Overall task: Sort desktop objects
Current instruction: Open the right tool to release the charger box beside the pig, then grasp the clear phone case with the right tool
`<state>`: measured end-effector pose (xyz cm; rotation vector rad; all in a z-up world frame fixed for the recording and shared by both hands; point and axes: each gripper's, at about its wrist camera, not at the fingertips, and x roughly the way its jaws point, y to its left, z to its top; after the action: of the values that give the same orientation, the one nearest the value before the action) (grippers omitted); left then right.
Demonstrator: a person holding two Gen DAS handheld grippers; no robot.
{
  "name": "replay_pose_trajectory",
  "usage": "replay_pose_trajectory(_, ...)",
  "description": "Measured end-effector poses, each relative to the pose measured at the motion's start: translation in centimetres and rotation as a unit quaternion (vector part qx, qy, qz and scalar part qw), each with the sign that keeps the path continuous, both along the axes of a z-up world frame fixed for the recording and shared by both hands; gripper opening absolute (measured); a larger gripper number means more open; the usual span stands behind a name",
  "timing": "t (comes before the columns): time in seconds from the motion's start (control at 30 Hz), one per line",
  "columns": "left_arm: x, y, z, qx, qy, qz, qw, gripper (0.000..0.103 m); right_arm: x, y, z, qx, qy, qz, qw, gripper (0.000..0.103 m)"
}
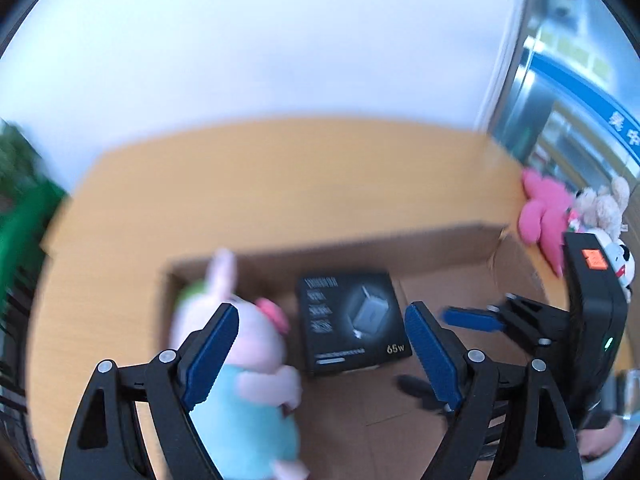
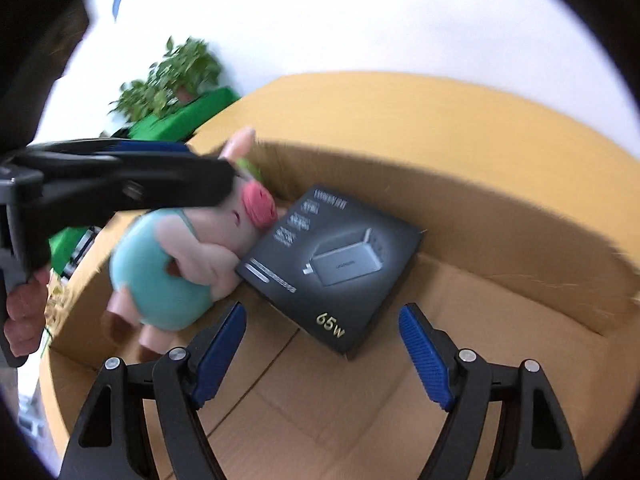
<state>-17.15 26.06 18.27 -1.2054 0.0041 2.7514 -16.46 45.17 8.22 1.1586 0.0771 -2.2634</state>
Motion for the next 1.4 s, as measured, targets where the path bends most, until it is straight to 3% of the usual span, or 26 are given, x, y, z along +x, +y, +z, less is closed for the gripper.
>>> replay_pose_trajectory(0.1, 6.8, -0.5, 2.6, 0.007, 0.097, 0.01, 0.9952, 0.103, 4.4, 1.6, 3.0, -0.002, 0.045, -0.043, 0.998, 0.082)
replay_pose_trajectory(0.17, 10.1, -0.8, 3.0, 0.011, 0.131, 0.016, 0.9911, 0.103, 8.4, 2.3, 4.5, 0.007, 0.078, -0.075, 0.994, 0.083)
replay_pose_trajectory(0.2, 11.4, -0.8, 2.9, 0.013, 0.141, 0.019, 0.9898, 0.103, 8.6, 1.2, 4.7, 0.009, 0.088, -0.087, 0.992, 0.084)
replay_pose_trajectory(0.33, 15.2, -0.6, 1.2, 0.032, 0.137, 0.045, 0.9891, 0.103, 13.4, 0.9, 4.5, 0.016, 0.117, -0.128, 0.985, 0.085)
replay_pose_trajectory(0.53, 19.4, -0.6, -1.4, 0.029, 0.129, 0.073, 0.9886, 0.103, 19.1, 5.0, 4.8, 0.036, 0.146, -0.177, 0.973, 0.085)
replay_pose_trajectory(0.67, 21.0, 0.1, -2.8, 0.027, 0.116, 0.062, 0.991, 0.103, 20.8, 5.3, 4.1, 0.055, 0.161, -0.191, 0.967, 0.085)
replay_pose_trajectory(0.8, 22.2, 0.7, -3.1, 0.038, 0.11, 0.036, 0.9925, 0.102, 22.1, 5.8, 3.8, 0.055, 0.168, -0.192, 0.965, 0.075)
replay_pose_trajectory(0.83, 22.2, 0.8, -3.0, 0.039, 0.113, 0.031, 0.9924, 0.099, 22.3, 5.8, 3.7, 0.058, 0.171, -0.192, 0.965, 0.06)
replay_pose_trajectory(0.9, 22.8, 1.3, -3.1, 0.028, 0.116, 0.028, 0.9925, 0.078, 22.7, 5.9, 3.7, 0.057, 0.167, -0.19, 0.966, 0.041)
replay_pose_trajectory(0.93, 23.0, 1.6, -3.1, 0.022, 0.114, 0.025, 0.9929, 0.055, 22.8, 5.9, 3.6, 0.059, 0.163, -0.189, 0.967, 0.04)
replay_pose_trajectory(0.97, 23.1, 1.7, -3.3, 0.028, 0.107, 0.019, 0.9937, 0.04, 22.7, 5.8, 3.5, 0.063, 0.162, -0.187, 0.967, 0.041)
replay_pose_trajectory(1.0, 23.2, 1.6, -3.4, 0.043, 0.098, 0.009, 0.9942, 0.038, 22.9, 5.8, 3.5, 0.064, 0.162, -0.185, 0.967, 0.042)
replay_pose_trajectory(1.03, 23.3, 1.5, -3.6, 0.057, 0.091, -0.001, 0.9942, 0.038, 23.1, 5.9, 3.4, 0.059, 0.159, -0.182, 0.969, 0.054)
replay_pose_trajectory(1.07, 23.6, 1.6, -3.7, 0.063, 0.091, -0.006, 0.9939, 0.045, 23.3, 5.9, 3.4, 0.05, 0.152, -0.177, 0.971, 0.064)
replay_pose_trajectory(1.1, 24.0, 1.7, -3.6, 0.06, 0.095, -0.006, 0.9937, 0.053, 23.4, 6.0, 3.3, 0.044, 0.148, -0.173, 0.973, 0.082)
replay_pose_trajectory(1.17, 25.1, 2.0, -3.6, 0.042, 0.101, 0.0, 0.9939, 0.103, 24.2, 6.0, 3.1, 0.037, 0.147, -0.164, 0.975, 0.084)
replay_pose_trajectory(1.23, 26.2, 2.2, -3.6, 0.038, 0.107, -0.005, 0.9935, 0.102, 25.1, 5.8, 2.5, 0.035, 0.136, -0.143, 0.98, 0.084)
replay_pose_trajectory(1.4, 27.4, 1.6, -6.6, 0.094, 0.021, -0.047, 0.9942, 0.102, 27.4, 4.6, -0.7, 0.029, 0.069, -0.056, 0.996, 0.084)
